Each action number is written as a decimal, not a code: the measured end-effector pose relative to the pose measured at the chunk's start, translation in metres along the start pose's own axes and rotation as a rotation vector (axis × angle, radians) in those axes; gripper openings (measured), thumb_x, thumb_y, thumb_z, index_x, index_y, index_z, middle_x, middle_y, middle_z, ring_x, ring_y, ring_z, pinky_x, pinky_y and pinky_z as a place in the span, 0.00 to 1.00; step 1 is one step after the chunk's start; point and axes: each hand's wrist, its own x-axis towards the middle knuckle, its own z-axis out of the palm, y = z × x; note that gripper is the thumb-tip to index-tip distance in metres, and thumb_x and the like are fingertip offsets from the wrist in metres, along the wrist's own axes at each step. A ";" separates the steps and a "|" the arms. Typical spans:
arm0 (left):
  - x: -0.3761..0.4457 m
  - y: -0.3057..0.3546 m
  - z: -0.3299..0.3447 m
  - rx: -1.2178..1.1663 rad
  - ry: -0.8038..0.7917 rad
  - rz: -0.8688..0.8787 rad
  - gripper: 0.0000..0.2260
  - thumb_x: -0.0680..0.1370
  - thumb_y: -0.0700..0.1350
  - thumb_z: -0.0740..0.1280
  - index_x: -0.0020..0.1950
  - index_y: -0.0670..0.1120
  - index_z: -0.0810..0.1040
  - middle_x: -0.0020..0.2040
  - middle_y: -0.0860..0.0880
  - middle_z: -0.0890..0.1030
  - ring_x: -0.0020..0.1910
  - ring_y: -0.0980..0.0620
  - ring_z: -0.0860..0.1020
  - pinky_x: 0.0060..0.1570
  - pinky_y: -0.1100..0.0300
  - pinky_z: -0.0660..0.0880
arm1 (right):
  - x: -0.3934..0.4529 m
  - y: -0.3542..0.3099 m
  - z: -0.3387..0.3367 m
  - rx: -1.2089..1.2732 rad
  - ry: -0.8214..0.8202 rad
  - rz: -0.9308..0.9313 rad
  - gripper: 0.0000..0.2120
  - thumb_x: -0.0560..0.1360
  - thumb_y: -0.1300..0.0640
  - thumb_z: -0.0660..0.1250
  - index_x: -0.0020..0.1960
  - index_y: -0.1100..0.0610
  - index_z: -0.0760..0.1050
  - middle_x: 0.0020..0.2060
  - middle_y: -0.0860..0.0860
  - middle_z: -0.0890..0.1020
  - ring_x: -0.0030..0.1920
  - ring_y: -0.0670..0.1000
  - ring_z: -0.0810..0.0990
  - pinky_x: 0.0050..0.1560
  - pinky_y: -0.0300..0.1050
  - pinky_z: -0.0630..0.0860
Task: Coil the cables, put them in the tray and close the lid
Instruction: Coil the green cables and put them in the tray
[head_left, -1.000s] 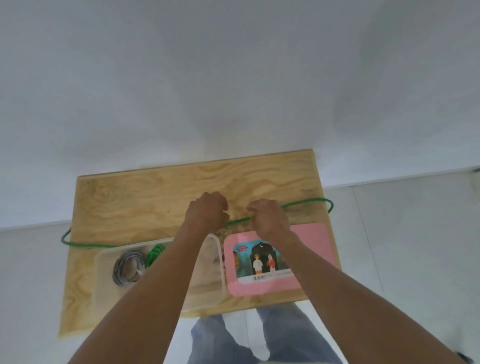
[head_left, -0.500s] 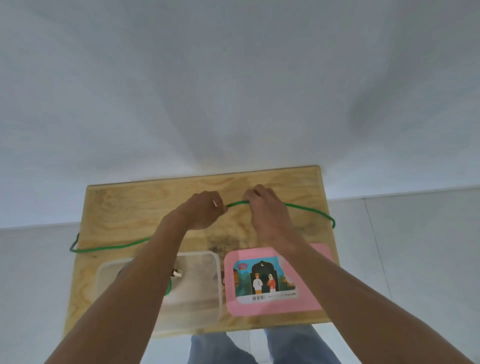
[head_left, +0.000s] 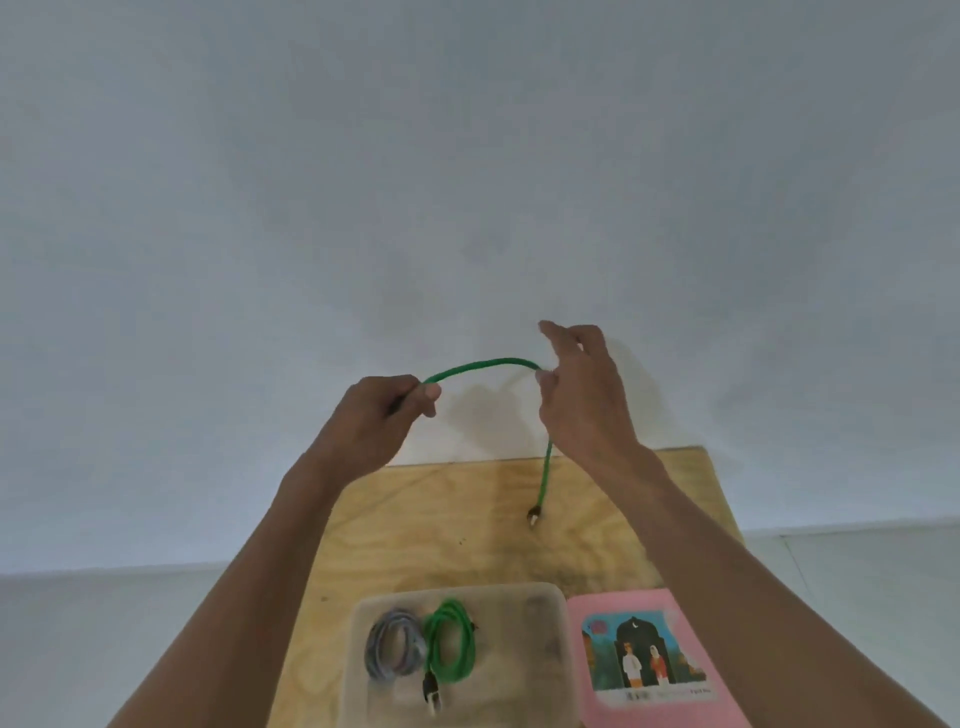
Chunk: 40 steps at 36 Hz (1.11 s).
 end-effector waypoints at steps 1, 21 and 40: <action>0.001 0.008 -0.009 0.016 0.004 0.037 0.18 0.82 0.57 0.62 0.40 0.49 0.83 0.24 0.56 0.69 0.27 0.58 0.68 0.30 0.68 0.65 | -0.002 -0.013 0.001 0.015 0.012 -0.047 0.26 0.78 0.66 0.65 0.74 0.54 0.66 0.64 0.53 0.68 0.46 0.54 0.78 0.51 0.48 0.78; -0.030 -0.028 -0.090 -0.252 0.097 0.126 0.26 0.75 0.70 0.61 0.40 0.48 0.80 0.32 0.46 0.72 0.34 0.50 0.72 0.39 0.43 0.77 | 0.036 -0.096 -0.061 0.554 0.381 0.056 0.03 0.77 0.56 0.70 0.48 0.56 0.82 0.36 0.54 0.86 0.36 0.49 0.87 0.46 0.51 0.84; -0.020 0.097 -0.101 -1.104 0.365 -0.279 0.14 0.83 0.50 0.64 0.42 0.42 0.77 0.27 0.53 0.61 0.23 0.55 0.58 0.21 0.63 0.54 | -0.046 -0.107 -0.012 0.219 -0.445 -0.151 0.16 0.75 0.41 0.68 0.62 0.39 0.74 0.56 0.37 0.77 0.57 0.39 0.74 0.57 0.41 0.75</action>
